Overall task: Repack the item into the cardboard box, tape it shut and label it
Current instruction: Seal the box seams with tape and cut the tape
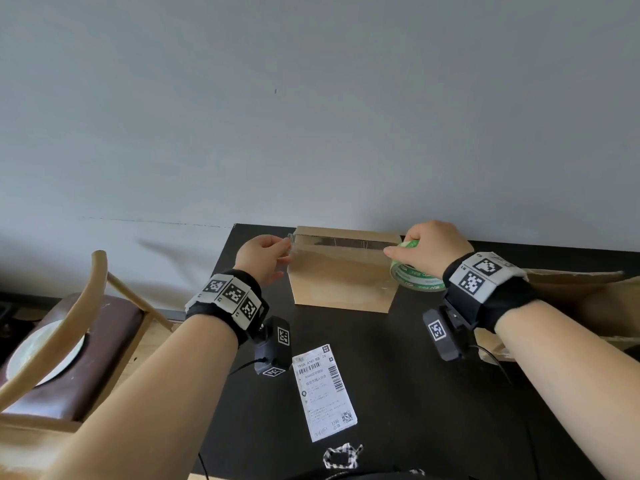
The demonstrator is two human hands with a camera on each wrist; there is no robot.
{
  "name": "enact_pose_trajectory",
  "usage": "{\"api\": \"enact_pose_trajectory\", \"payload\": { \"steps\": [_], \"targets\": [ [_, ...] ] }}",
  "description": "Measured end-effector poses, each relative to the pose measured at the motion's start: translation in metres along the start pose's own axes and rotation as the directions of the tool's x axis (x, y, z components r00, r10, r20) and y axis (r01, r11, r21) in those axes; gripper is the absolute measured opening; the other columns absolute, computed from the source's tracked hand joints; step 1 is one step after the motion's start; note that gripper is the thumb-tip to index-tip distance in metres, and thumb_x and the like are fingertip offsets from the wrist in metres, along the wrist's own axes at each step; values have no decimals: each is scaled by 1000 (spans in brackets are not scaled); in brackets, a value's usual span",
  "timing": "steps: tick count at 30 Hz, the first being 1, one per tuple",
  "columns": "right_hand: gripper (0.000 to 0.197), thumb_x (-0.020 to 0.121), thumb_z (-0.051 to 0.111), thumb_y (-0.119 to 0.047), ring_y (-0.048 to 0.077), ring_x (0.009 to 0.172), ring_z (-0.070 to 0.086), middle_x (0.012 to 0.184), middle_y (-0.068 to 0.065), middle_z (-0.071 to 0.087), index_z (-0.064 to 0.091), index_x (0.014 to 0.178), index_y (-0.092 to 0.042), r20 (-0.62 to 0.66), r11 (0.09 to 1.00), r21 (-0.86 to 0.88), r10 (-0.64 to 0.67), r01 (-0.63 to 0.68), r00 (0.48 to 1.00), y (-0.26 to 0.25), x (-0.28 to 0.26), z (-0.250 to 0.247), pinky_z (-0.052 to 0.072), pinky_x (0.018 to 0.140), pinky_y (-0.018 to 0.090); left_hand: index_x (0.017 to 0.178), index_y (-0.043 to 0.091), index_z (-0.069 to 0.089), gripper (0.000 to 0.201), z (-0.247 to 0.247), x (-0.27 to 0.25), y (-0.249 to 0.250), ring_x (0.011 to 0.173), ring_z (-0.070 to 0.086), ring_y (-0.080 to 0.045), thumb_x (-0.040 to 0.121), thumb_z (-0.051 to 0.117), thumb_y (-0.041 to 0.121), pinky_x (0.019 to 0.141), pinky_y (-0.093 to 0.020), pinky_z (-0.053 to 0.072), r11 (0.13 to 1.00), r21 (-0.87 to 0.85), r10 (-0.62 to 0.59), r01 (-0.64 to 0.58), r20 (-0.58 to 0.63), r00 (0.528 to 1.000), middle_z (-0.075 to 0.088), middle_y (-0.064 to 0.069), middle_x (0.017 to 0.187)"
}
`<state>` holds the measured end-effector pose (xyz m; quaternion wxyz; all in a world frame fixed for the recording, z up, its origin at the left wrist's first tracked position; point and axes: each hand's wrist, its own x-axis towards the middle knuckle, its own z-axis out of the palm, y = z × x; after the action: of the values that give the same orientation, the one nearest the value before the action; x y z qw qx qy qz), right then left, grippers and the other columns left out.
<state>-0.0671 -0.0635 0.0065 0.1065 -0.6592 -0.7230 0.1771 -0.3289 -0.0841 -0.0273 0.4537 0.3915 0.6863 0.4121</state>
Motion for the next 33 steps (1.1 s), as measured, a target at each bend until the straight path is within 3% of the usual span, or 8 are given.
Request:
{"api": "enact_pose_trajectory", "payload": {
  "steps": [6,12,15,18,21,24,28,33],
  "targets": [
    [30,86,52,-51,21,99,59,110,-3,66,66,93,-25,118,990,-110,-72,85,990,12,13,-1,48,80,32,76,18,57,19,18,1,-1,69,60,-7,94,56,23,56,-20,46,999,-30,-43,42,-47,998,63,2,77],
    [31,90,47,-47,18,98,56,111,-4,64,65,107,-26,236,972,-152,-142,181,961,12,22,-5,41,76,27,77,17,55,18,23,4,2,70,61,-9,94,56,22,68,-28,51,996,-27,-91,89,-73,993,62,2,77],
    [30,90,48,-43,19,93,57,107,-1,66,67,100,-23,291,973,-159,-115,167,950,9,27,-6,42,73,27,80,16,56,16,21,6,4,70,61,-8,94,55,22,68,-29,52,993,-23,-114,113,-47,992,62,3,78],
    [37,90,50,-41,24,94,61,106,8,68,69,100,-10,322,971,-195,-72,140,944,3,34,-5,46,75,31,82,14,55,15,17,12,7,71,62,-10,94,56,24,72,-32,53,988,-34,-153,153,5,988,63,0,83],
    [41,88,52,-41,25,88,63,104,12,68,69,101,-7,346,962,-250,-13,105,938,-6,44,-2,40,67,28,81,14,54,19,11,19,12,76,64,-12,94,57,28,78,-38,55,991,14,-133,132,43,990,65,-1,84],
    [33,84,55,-40,23,76,61,89,7,68,68,90,-10,350,947,-311,40,76,936,-16,54,2,41,62,25,82,15,54,20,4,23,15,78,66,-11,95,54,29,74,-36,54,991,91,-103,96,77,992,68,-1,87],
    [29,82,58,-29,19,53,49,59,2,52,51,58,-13,279,925,-380,103,11,955,-31,61,9,35,50,22,85,15,54,19,-4,30,13,82,67,-11,96,50,29,80,-37,51,988,127,-100,82,141,985,70,-1,91],
    [24,82,57,-22,17,52,49,61,1,54,52,59,-15,216,889,-458,110,1,970,-45,61,12,32,47,20,87,14,55,16,-11,37,9,80,67,-10,97,49,25,84,-38,50,991,68,-123,112,189,974,71,0,88]
  ]
}}
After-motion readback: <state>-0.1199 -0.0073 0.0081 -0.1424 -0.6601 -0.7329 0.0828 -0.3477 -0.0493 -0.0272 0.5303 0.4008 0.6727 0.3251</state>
